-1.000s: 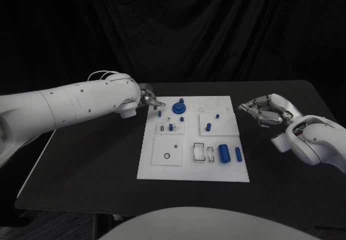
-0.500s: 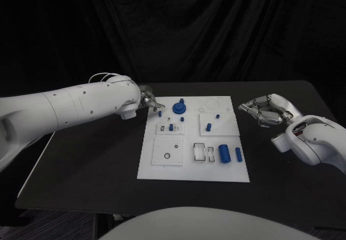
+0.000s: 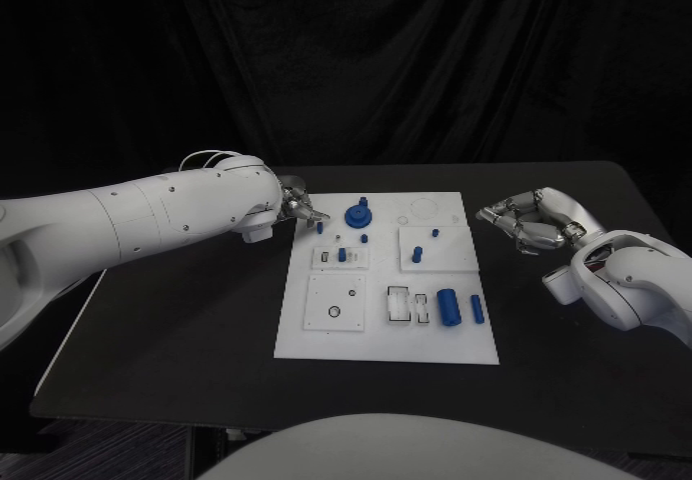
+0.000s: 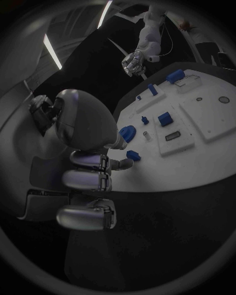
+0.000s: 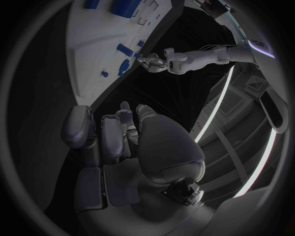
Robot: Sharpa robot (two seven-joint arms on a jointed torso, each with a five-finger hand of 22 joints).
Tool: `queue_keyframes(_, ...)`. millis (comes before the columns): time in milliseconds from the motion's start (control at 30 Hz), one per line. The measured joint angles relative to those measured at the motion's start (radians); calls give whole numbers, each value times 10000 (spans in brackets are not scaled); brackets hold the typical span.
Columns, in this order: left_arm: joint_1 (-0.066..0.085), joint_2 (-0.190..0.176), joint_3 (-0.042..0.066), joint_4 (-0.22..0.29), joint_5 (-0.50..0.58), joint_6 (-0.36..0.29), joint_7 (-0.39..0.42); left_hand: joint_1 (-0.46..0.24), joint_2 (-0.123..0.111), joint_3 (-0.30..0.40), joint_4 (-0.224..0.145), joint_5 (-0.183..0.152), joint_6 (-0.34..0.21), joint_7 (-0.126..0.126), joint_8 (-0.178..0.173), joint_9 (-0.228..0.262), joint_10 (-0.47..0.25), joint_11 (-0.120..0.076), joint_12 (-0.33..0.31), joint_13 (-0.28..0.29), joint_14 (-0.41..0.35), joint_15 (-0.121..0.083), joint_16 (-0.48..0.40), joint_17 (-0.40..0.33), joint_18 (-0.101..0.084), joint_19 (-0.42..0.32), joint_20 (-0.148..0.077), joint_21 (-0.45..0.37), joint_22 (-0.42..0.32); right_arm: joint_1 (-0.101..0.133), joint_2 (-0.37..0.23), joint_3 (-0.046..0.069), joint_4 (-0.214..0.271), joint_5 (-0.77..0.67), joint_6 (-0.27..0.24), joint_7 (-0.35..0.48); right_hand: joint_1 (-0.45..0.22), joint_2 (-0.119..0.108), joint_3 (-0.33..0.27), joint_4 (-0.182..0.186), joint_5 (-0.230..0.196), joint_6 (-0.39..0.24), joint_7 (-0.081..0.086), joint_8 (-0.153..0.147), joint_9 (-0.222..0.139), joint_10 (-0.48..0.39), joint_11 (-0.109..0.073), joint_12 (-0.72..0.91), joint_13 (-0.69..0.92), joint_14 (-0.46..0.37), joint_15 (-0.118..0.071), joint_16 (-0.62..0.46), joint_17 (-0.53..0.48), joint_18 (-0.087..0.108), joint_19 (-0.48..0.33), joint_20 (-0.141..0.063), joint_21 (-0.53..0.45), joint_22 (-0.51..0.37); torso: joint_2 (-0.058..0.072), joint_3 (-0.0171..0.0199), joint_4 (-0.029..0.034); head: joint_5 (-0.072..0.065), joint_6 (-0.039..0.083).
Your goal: Assemble the parts on the task board
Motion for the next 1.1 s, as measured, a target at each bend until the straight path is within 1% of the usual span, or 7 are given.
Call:
queue_keyframes(367, -31, 8, 0, -20, -2, 5, 75, 0, 0, 0, 0, 6, -34, 34, -89, -25, 35, 35, 0, 0, 5, 5, 0, 0, 0, 2, 2, -59, -1, 0, -5, 0, 0, 0, 2, -5, 0, 0, 0, 0, -1, 0, 0, 0, 0, 0, 0, 0, -2, 0, 0, 0, 0, 0, 0, 0, 0, -1, 1, 2, -4, -14, 0)
queue_keyframes(467, -36, 16, 0, -23, -2, 15, 90, 0, 0, 0, 0, 44, -34, 34, -134, -36, 34, 35, 0, 0, 5, 5, 0, 0, 0, 5, 65, -90, -1, 0, -5, 0, 0, 0, 4, -8, 0, 0, 0, 0, -1, 0, 0, 0, 0, 0, 0, 0, -9, 0, 0, 0, 0, 0, 0, 0, 0, -1, -2, 3, -5, -15, 0)
queue_keyframes(667, -50, 34, 1, -34, -2, 41, 110, 39, 38, 0, 0, 44, -70, 70, -187, -71, 34, 35, 0, 0, 5, 5, 0, 0, 0, 1, 69, -110, -1, 0, 5, 0, -3, 0, 9, -14, 0, 0, 0, 0, -1, 0, 0, 0, 0, 0, 0, 0, -8, 0, 0, 0, 0, 0, 0, 0, 0, 7, -3, 2, -9, -15, 0)
queue_keyframes(900, -76, 47, 1, -50, -2, 86, 139, 83, 82, 19, -51, 129, -70, 70, -268, -118, 34, 35, 0, 0, -31, 41, 0, 0, 0, 0, 69, -110, -1, 0, 12, 0, -7, 0, 16, -25, 0, 0, 0, 0, 37, 0, 0, 0, 0, 0, 0, 0, -22, 0, 0, 0, -1, -1, 0, 0, 0, 6, 3, 2, -7, -40, 0)
queue_keyframes(967, -82, 51, 1, -53, -3, 100, 146, 83, 82, 26, -82, 128, -69, 70, -280, -120, 3, 66, 0, 0, -31, 40, 0, 0, 0, 0, 69, -110, -1, 0, 12, 0, -7, 0, 18, -29, 0, 0, 0, 0, 37, 0, 0, 0, 0, 0, 0, 0, -22, 0, 0, 0, 0, -1, 0, 0, 0, 6, 6, 2, -6, -43, 0)
queue_keyframes(1067, -89, 59, 1, -56, -3, 115, 154, 85, 85, 28, -84, 167, -70, 70, -311, -145, -1, 70, 0, 0, -28, 43, 0, 0, 1, -36, 105, -138, -1, 0, 12, 0, -8, 0, 20, -33, 0, 0, 0, 0, 37, 0, 0, 0, 0, 0, 0, 0, -22, 0, 0, 0, -1, 0, 0, 0, 0, 6, 6, 2, -5, -50, 0)
queue_keyframes(1100, -92, 62, 1, -57, -3, 118, 158, 122, 121, 53, -109, 167, -69, 70, -332, -153, -1, 70, 0, 0, -6, 65, 0, 0, 0, -36, 105, -151, -1, 0, 12, 0, -8, 0, 21, -34, 0, 0, 0, 0, 37, 0, 0, 0, 0, 0, 0, 0, -22, 0, 0, 0, 0, 0, 0, 0, 0, 6, 6, 2, -5, -50, 0)
